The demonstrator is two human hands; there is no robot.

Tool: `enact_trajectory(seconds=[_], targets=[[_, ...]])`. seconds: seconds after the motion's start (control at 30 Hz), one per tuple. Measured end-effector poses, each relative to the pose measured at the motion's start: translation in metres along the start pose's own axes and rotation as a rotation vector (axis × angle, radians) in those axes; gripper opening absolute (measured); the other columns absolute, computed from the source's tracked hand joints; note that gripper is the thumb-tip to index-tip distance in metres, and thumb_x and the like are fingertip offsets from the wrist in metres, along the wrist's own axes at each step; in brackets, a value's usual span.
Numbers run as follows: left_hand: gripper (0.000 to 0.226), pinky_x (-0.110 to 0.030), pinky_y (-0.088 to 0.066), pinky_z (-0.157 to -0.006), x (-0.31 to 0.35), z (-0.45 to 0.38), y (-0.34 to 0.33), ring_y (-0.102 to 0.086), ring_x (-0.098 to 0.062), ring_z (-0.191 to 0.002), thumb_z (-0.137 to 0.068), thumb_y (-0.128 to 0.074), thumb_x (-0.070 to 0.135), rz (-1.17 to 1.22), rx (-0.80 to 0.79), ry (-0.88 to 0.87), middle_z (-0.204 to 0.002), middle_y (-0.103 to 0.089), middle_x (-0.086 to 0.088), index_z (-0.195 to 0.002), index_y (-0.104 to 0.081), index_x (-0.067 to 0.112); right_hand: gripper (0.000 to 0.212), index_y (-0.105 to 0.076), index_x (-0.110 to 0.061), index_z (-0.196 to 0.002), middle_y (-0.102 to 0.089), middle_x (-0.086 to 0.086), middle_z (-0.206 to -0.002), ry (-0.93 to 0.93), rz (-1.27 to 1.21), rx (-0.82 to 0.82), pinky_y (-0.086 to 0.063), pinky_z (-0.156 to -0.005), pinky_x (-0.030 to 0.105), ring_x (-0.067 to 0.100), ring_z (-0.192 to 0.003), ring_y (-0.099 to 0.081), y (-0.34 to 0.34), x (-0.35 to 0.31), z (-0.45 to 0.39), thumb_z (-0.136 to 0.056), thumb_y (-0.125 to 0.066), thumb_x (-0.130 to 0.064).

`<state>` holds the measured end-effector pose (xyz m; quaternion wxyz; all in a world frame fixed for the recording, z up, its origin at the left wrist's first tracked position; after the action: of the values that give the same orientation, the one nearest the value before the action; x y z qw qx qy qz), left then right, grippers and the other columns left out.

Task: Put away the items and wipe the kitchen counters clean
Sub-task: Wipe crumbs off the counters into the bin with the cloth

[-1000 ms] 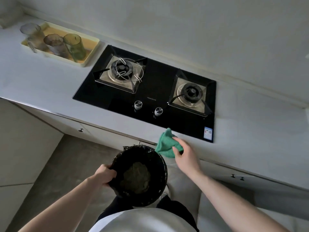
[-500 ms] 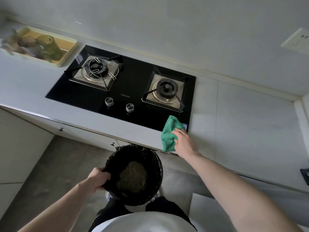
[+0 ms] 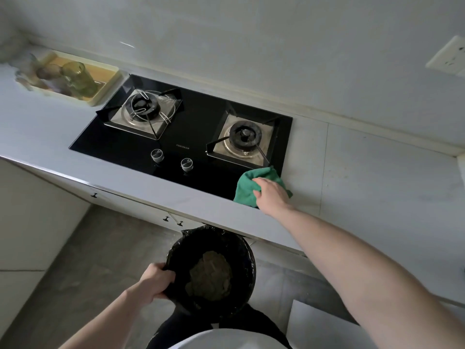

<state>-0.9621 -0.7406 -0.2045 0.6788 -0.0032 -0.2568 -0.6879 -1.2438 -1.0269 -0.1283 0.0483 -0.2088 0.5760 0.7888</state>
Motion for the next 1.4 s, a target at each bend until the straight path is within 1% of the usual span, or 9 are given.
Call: enact_trajectory(seconds=[0.13, 0.23, 0.37, 0.53, 0.7, 1.0, 1.1, 1.23, 1.4], targets=[[0.028, -0.038, -0.060, -0.049, 0.005, 0.003, -0.006, -0.073, -0.028, -0.056, -0.075, -0.056, -0.010, -0.017, -0.007, -0.007, -0.064, -0.073, -0.013, -0.091, -0.075, 0.004, 0.048, -0.050, -0.021, -0.148, -0.045, 0.000, -0.156, -0.035, -0.013, 0.019, -0.032, -0.120, 0.034, 0.021, -0.144, -0.040, -0.012, 0.021, 0.003, -0.101, -0.058, -0.024], [0.027, -0.029, -0.054, -0.041, 0.010, 0.003, -0.006, -0.070, -0.022, -0.048, -0.078, -0.056, -0.009, -0.057, -0.007, -0.028, -0.060, -0.071, -0.009, -0.090, -0.075, 0.006, 0.046, -0.052, -0.022, -0.145, -0.056, 0.005, -0.146, -0.225, -0.036, 0.083, -0.047, -0.104, 0.036, 0.027, -0.133, -0.053, 0.000, 0.073, 0.022, -0.100, -0.058, -0.022], [0.027, -0.031, -0.056, -0.043, 0.013, 0.000, -0.001, -0.070, -0.022, -0.049, -0.079, -0.057, -0.007, -0.111, -0.031, -0.054, -0.063, -0.071, -0.011, -0.092, -0.076, 0.007, 0.044, -0.054, -0.026, -0.144, -0.061, 0.010, -0.138, -0.410, 0.017, 0.063, -0.048, -0.093, 0.034, 0.032, -0.125, -0.056, 0.019, 0.130, 0.058, -0.100, -0.059, -0.022], [0.030, -0.032, -0.057, -0.044, 0.021, -0.001, 0.004, -0.072, -0.024, -0.053, -0.078, -0.056, -0.007, -0.177, -0.052, -0.088, -0.063, -0.072, -0.009, -0.089, -0.075, 0.012, 0.042, -0.059, -0.028, -0.138, -0.070, 0.008, -0.123, -0.421, -0.185, 0.381, -0.058, -0.080, 0.043, 0.038, -0.096, -0.069, 0.069, 0.165, 0.094, -0.097, -0.059, -0.019], [0.030, -0.029, -0.054, -0.041, 0.021, 0.009, -0.003, -0.069, -0.023, -0.047, -0.079, -0.056, -0.006, -0.236, -0.050, -0.104, -0.061, -0.071, -0.008, -0.090, -0.075, 0.014, 0.039, -0.059, -0.020, -0.138, -0.068, 0.011, -0.127, -0.571, -0.160, 0.522, -0.053, -0.091, 0.041, 0.037, -0.110, -0.064, 0.101, 0.209, 0.133, -0.099, -0.057, -0.019], [0.030, -0.033, -0.058, -0.047, 0.025, 0.020, -0.036, -0.071, -0.027, -0.054, -0.078, -0.056, -0.007, -0.227, -0.040, -0.087, -0.064, -0.073, -0.012, -0.091, -0.075, 0.012, 0.040, -0.056, -0.015, -0.140, -0.066, 0.018, -0.128, -0.743, -0.164, 0.460, -0.050, -0.096, 0.043, 0.041, -0.117, -0.060, 0.100, 0.272, 0.142, -0.101, -0.052, -0.023], [0.031, -0.032, -0.057, -0.046, 0.023, 0.025, -0.053, -0.071, -0.027, -0.053, -0.078, -0.057, -0.006, -0.224, -0.030, -0.070, -0.065, -0.073, -0.011, -0.092, -0.076, 0.014, 0.041, -0.055, -0.013, -0.140, -0.066, 0.020, -0.127, -0.734, -0.181, 0.449, -0.049, -0.096, 0.040, 0.040, -0.117, -0.060, 0.108, 0.286, 0.128, -0.101, -0.053, -0.025], [0.029, -0.045, -0.064, -0.058, 0.020, 0.029, -0.076, -0.076, -0.033, -0.067, -0.079, -0.058, -0.006, -0.197, -0.030, -0.039, -0.074, -0.076, -0.016, -0.089, -0.076, 0.014, 0.041, -0.057, -0.014, -0.139, -0.066, 0.018, -0.128, -0.660, -0.256, 0.475, -0.048, -0.097, 0.038, 0.038, -0.116, -0.061, 0.131, 0.292, 0.088, -0.099, -0.057, -0.026], [0.027, -0.040, -0.062, -0.054, 0.016, 0.032, -0.099, -0.075, -0.033, -0.065, -0.079, -0.058, -0.006, -0.165, -0.002, -0.009, -0.075, -0.076, -0.017, -0.089, -0.077, 0.011, 0.047, -0.055, -0.018, -0.144, -0.062, 0.011, -0.139, -0.630, -0.317, 0.347, -0.042, -0.108, 0.033, 0.033, -0.127, -0.057, 0.140, 0.296, 0.031, -0.100, -0.056, -0.034]])
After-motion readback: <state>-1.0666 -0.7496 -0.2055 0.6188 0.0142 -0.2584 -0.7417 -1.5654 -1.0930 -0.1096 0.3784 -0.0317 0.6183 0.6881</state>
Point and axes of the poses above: each hand's wrist, its own z-axis away from the middle knuckle, its own y-axis out of the back of the hand, x = y × z, the point moved 7 cm from there along -z, towards the middle knuckle
